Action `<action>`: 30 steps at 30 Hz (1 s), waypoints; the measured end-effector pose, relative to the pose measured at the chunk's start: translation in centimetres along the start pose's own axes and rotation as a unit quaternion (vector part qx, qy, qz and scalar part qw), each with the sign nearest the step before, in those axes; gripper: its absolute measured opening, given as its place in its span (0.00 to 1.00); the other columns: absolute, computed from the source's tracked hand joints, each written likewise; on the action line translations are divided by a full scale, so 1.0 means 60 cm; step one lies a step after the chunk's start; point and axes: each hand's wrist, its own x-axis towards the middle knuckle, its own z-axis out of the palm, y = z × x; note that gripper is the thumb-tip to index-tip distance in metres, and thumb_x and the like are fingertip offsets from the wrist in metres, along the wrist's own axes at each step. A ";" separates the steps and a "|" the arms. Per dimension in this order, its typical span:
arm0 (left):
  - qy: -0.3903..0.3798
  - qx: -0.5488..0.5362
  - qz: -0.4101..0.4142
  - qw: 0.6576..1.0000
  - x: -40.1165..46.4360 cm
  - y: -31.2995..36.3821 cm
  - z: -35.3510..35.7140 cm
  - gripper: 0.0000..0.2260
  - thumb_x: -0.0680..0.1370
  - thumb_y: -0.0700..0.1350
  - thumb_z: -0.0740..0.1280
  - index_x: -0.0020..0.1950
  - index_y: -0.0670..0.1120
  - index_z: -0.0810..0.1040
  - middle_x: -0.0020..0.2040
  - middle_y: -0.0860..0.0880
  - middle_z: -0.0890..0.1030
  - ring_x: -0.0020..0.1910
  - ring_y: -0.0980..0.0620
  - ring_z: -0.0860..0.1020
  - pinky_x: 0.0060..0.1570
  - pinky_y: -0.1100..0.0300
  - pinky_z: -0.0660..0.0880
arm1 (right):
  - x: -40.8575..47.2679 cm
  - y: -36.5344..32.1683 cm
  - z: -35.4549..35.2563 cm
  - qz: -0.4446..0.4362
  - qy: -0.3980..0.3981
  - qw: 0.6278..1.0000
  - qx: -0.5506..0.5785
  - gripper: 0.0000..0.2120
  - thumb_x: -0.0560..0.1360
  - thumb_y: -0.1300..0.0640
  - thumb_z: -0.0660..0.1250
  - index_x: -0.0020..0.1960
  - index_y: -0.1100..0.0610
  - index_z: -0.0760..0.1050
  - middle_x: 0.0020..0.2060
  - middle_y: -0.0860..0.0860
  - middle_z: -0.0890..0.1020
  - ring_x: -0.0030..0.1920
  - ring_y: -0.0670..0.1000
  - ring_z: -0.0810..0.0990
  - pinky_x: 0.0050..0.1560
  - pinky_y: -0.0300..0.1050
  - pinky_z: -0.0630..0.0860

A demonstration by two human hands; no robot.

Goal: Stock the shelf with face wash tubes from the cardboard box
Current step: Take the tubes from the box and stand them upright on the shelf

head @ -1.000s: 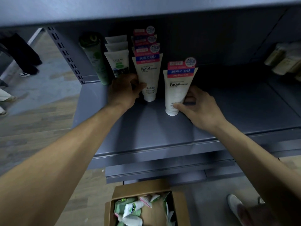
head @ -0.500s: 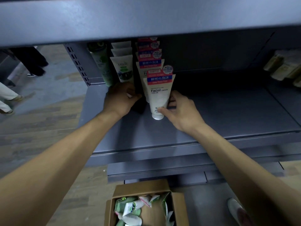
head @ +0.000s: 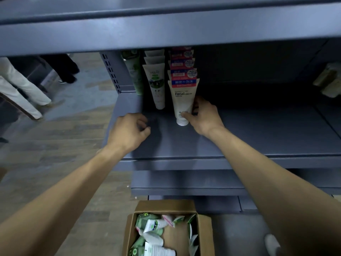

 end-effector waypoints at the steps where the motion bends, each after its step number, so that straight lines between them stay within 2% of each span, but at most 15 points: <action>1: -0.008 0.009 -0.006 1.000 -0.005 -0.001 -0.002 0.07 0.72 0.47 0.72 0.49 0.50 0.81 0.39 0.57 0.83 0.47 0.51 0.82 0.51 0.54 0.79 | -0.001 0.000 0.000 0.006 -0.006 1.000 -0.005 0.23 0.74 0.51 0.73 0.65 0.55 0.72 0.59 0.51 0.81 0.58 0.52 0.80 0.58 0.49 0.79; 4: -0.026 0.030 -0.011 0.999 -0.020 0.009 -0.014 0.09 0.71 0.50 0.71 0.50 0.53 0.80 0.42 0.58 0.83 0.48 0.49 0.81 0.52 0.52 0.78 | -0.015 0.008 0.000 0.041 -0.027 0.999 0.001 0.26 0.70 0.50 0.76 0.63 0.55 0.71 0.57 0.51 0.81 0.56 0.52 0.81 0.54 0.47 0.80; 8: -0.062 0.082 -0.003 0.995 -0.041 0.043 -0.035 0.14 0.73 0.50 0.70 0.58 0.51 0.79 0.49 0.56 0.84 0.54 0.47 0.79 0.52 0.51 0.78 | -0.059 0.001 -0.008 0.062 -0.012 0.998 0.010 0.37 0.69 0.49 0.78 0.71 0.59 0.66 0.62 0.55 0.78 0.61 0.54 0.78 0.59 0.49 0.78; 13: -0.099 0.159 0.011 0.982 -0.072 0.063 -0.071 0.18 0.73 0.51 0.68 0.63 0.53 0.74 0.52 0.55 0.83 0.56 0.45 0.78 0.50 0.53 0.76 | -0.114 -0.024 -0.041 0.039 -0.019 0.999 -0.023 0.33 0.70 0.48 0.76 0.70 0.60 0.69 0.63 0.55 0.78 0.62 0.54 0.77 0.61 0.49 0.77; 18: -0.135 0.230 0.057 0.962 -0.171 0.048 -0.082 0.19 0.72 0.54 0.68 0.60 0.53 0.68 0.54 0.48 0.81 0.52 0.40 0.79 0.48 0.48 0.77 | -0.211 -0.041 -0.051 -0.006 -0.066 0.984 -0.165 0.31 0.72 0.47 0.73 0.70 0.58 0.69 0.63 0.56 0.78 0.62 0.56 0.78 0.62 0.53 0.76; 21: -0.150 0.219 0.061 0.962 -0.250 0.019 -0.072 0.18 0.72 0.53 0.68 0.59 0.51 0.68 0.54 0.48 0.81 0.52 0.40 0.79 0.49 0.49 0.76 | -0.291 -0.041 -0.027 -0.032 -0.086 0.974 -0.208 0.28 0.74 0.47 0.72 0.69 0.57 0.70 0.61 0.55 0.78 0.61 0.56 0.77 0.62 0.55 0.75; 25: -0.166 0.194 0.051 0.966 -0.343 -0.029 -0.065 0.19 0.73 0.53 0.68 0.60 0.51 0.68 0.55 0.49 0.81 0.53 0.40 0.79 0.50 0.50 0.75 | -0.385 -0.050 0.019 -0.023 -0.126 0.962 -0.241 0.28 0.74 0.47 0.71 0.69 0.57 0.70 0.62 0.55 0.78 0.61 0.55 0.77 0.61 0.54 0.76; 30: -0.153 0.165 0.054 0.973 -0.421 -0.074 -0.083 0.18 0.73 0.53 0.68 0.60 0.52 0.69 0.54 0.49 0.81 0.52 0.41 0.79 0.51 0.49 0.76 | -0.463 -0.093 0.062 -0.030 -0.136 0.955 -0.260 0.28 0.74 0.47 0.70 0.69 0.57 0.70 0.61 0.56 0.79 0.60 0.55 0.78 0.61 0.53 0.76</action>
